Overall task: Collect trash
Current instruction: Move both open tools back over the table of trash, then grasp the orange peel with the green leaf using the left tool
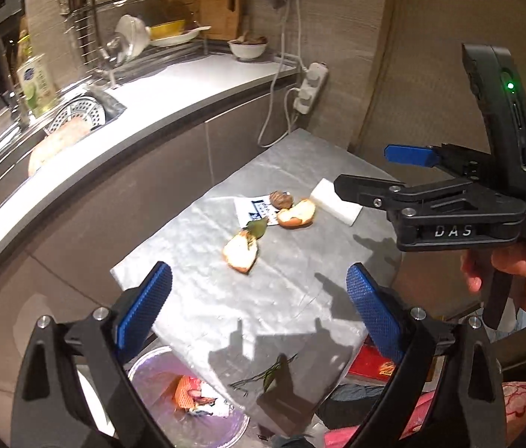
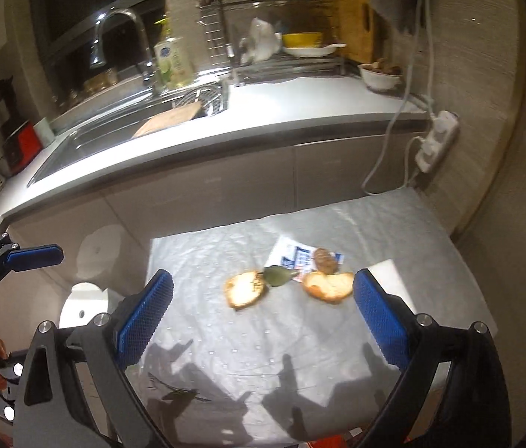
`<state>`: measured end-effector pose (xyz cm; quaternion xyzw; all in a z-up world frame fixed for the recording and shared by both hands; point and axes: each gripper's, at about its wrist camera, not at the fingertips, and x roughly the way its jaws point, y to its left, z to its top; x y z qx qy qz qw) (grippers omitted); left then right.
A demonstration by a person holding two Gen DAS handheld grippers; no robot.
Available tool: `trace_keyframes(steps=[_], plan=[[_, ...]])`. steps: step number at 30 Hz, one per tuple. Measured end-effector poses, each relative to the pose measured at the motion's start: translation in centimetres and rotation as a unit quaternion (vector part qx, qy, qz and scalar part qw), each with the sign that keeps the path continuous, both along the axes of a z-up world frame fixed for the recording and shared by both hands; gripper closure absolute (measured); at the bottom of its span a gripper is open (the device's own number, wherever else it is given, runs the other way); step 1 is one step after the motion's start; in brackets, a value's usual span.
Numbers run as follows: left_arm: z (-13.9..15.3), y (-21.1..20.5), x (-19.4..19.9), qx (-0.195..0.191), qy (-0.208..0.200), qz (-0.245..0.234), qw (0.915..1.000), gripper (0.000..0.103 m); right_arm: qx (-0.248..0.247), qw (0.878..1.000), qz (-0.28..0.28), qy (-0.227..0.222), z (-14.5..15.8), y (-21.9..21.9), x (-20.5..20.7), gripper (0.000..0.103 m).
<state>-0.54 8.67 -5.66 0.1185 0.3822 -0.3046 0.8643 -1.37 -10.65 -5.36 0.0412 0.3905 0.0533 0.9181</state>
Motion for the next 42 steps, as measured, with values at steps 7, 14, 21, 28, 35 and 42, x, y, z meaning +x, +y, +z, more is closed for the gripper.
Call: trace_keyframes(steps=[7,14,21,28,35,42], plan=[[0.0,-6.5,1.5,0.008,0.003,-0.019,0.9998,0.013,0.003,1.000,-0.029,-0.003,0.1,-6.1,-0.2,0.006],[-1.0,-7.4,2.5,0.021,0.009,0.007,0.9997,0.012,0.011,1.000,-0.018,0.001,-0.6,-8.0,0.5,0.006],[-6.6,-8.1,6.2,0.047,0.057,0.030,0.9968,0.011,0.020,0.999,-0.015,0.030,-2.7,-10.1,1.3,0.005],[-14.2,-7.0,11.5,0.067,0.141,0.066,0.9855,0.011,0.009,0.997,-0.015,0.074,-5.6,-12.8,0.9,0.005],[-19.1,-7.1,14.3,0.108,0.170,0.070,0.9770,0.016,0.022,0.993,-0.031,0.109,-8.6,-15.2,1.3,0.005],[-20.7,-8.8,15.4,0.123,0.162,0.058,0.9773,0.041,0.015,0.992,-0.021,0.123,-9.6,-15.5,2.1,0.005]])
